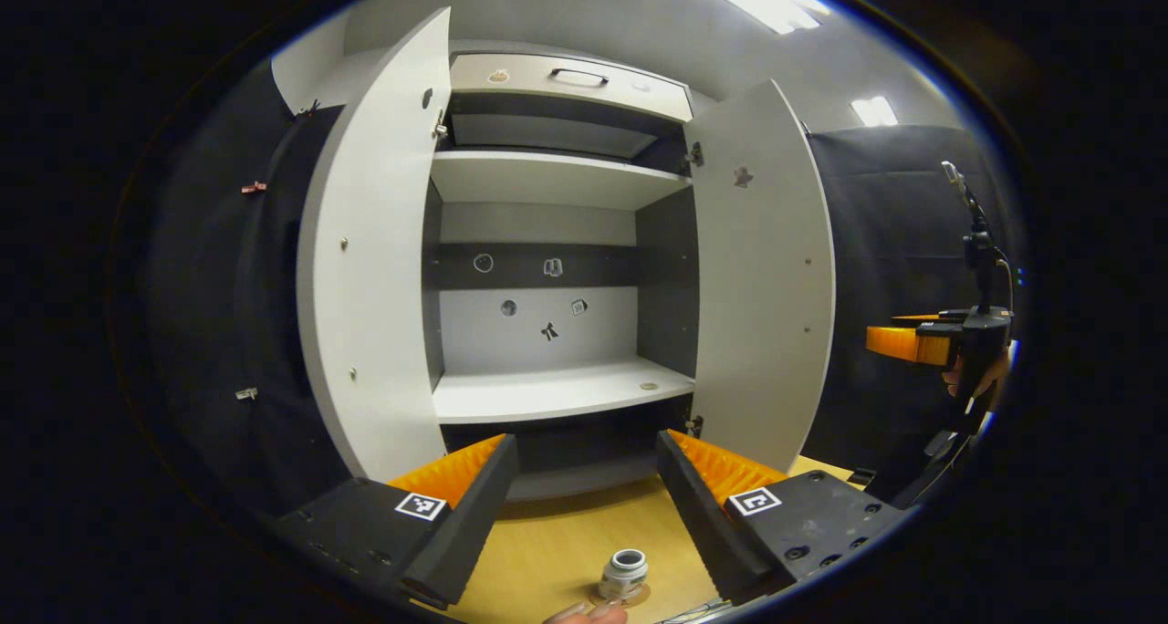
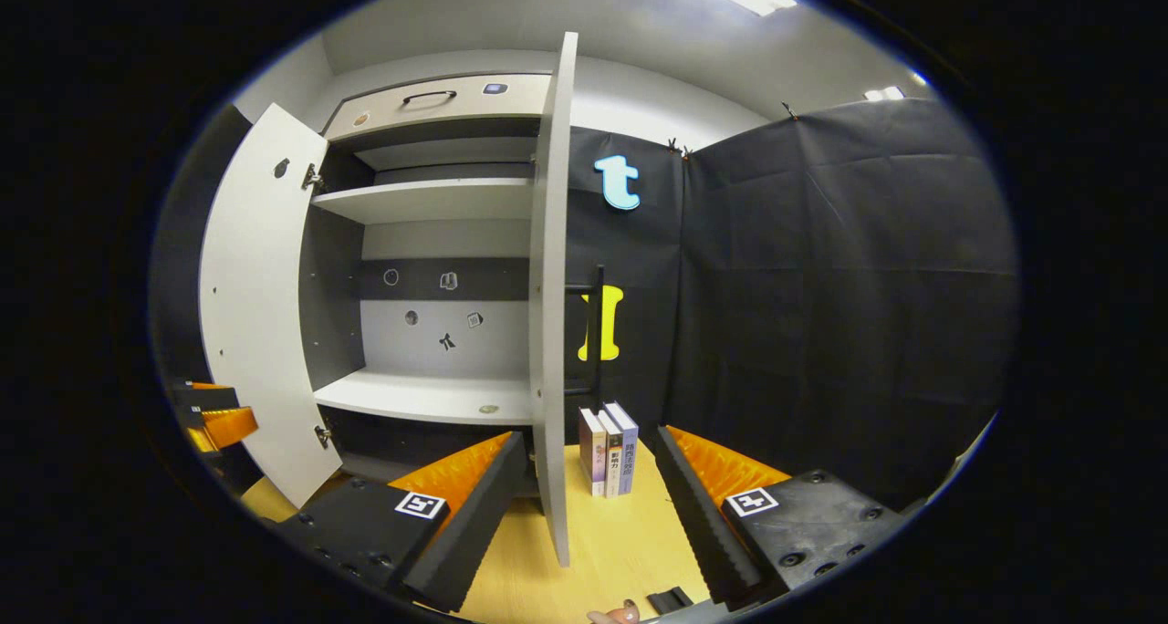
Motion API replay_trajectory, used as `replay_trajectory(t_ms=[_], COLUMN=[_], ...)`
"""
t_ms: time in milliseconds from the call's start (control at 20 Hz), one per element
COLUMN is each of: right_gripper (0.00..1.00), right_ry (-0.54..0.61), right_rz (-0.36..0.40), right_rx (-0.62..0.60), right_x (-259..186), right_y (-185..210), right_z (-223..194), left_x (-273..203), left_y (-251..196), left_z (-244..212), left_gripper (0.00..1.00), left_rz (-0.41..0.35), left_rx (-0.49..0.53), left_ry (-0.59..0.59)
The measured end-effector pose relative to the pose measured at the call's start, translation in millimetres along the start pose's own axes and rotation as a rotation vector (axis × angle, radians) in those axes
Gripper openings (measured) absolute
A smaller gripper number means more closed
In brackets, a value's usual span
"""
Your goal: Grasp the bottle in the cabinet with the left hand and place it on the coaster, then close the right door with the right hand and the left door with the left hand.
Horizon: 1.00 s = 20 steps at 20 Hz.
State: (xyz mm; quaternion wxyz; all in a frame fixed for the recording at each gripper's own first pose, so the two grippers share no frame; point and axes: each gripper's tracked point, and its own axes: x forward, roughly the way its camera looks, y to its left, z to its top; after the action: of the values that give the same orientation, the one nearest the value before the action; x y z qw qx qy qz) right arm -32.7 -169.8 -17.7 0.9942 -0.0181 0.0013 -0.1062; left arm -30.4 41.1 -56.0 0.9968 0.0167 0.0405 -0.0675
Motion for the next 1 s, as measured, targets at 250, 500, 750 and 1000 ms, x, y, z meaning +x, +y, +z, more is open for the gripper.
replay_trajectory(t_ms=[250, 500, 750, 1000], right_gripper=[0.95, 0.95, 0.95, 0.86], right_ry=[0.001, -0.003, -0.017, -0.011], right_rz=[0.080, 0.169, 0.288, 0.453], right_rx=[0.007, 0.088, 0.070, 0.091], right_x=[42.6, 77.5, 97.3, 97.2], right_y=[-12.0, -16.8, -3.9, 36.6], right_z=[13.3, 17.8, 20.2, 19.1], left_x=[-19.8, -33.6, -37.7, -29.7], left_y=[44.1, 67.4, 71.0, 71.0], left_z=[23.9, 41.2, 48.9, 43.7], left_gripper=[0.96, 0.96, 0.98, 0.98], left_rz=[0.170, 0.336, 0.417, 0.460], left_rx=[-0.018, -0.017, -0.037, -0.065], left_ry=[-0.021, -0.034, -0.057, -0.045])
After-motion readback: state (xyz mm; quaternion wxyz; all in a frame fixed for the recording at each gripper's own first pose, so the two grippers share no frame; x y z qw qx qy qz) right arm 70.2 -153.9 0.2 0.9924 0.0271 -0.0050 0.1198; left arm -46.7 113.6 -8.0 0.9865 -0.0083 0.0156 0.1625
